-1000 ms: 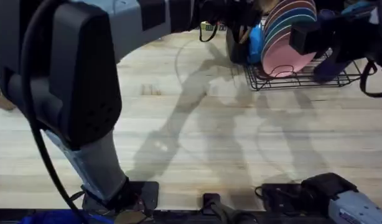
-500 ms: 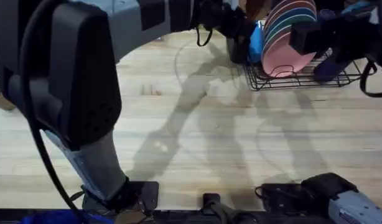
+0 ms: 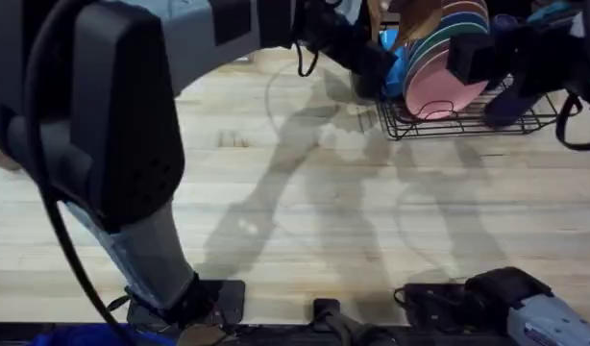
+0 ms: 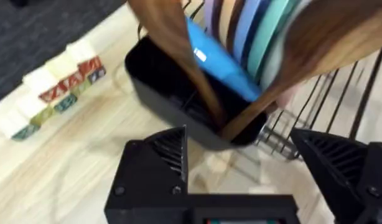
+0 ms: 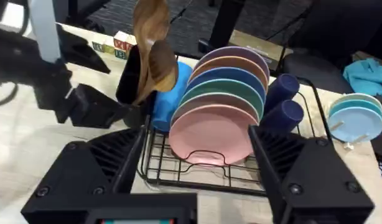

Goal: Pick up the spoon on the table one by one and put them onto the rack

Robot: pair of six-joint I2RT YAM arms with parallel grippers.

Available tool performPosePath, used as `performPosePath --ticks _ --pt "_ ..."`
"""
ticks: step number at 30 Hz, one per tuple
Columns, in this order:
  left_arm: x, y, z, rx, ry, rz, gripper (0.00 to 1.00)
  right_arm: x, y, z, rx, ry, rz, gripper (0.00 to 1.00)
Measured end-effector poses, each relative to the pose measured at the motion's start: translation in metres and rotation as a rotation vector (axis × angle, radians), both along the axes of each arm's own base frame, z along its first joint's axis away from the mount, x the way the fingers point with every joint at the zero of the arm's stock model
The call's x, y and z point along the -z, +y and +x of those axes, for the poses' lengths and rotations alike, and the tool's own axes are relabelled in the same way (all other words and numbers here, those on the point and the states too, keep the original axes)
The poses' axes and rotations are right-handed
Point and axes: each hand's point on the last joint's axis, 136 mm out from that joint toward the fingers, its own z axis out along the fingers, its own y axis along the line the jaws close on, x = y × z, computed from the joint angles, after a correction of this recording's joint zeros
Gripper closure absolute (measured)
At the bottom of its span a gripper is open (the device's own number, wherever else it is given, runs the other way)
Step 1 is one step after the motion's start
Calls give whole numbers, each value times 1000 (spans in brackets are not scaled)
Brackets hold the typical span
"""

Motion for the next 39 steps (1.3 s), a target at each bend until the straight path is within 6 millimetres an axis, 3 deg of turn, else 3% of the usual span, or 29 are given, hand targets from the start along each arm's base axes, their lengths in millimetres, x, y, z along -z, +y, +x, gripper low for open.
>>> performPosePath --ticks 4,11,12,13,19,25,31,39 --pt "-10 18 0 -20 -20 38 5 0 0 0 0 0 0 8" --pt "-62 65 -16 -94 -70 95 5 1 0 0 0 2 -1 8" --pt "-69 75 -19 -113 -74 107 5 1 0 -1 0 6 -1 8" --pt "-83 104 -30 -172 -65 148 5 8 -1 -4 0 37 -9 8" --pt "-97 170 -61 -306 -8 257 5 28 -3 -13 19 123 11 8" --pt "-113 227 -107 -427 40 357 6 36 -6 -23 39 167 37 8" --pt "-128 261 -145 -512 55 404 6 27 -21 -43 105 153 97 8" --pt "-142 281 -187 -563 52 421 6 22 -53 -64 242 198 138 8"
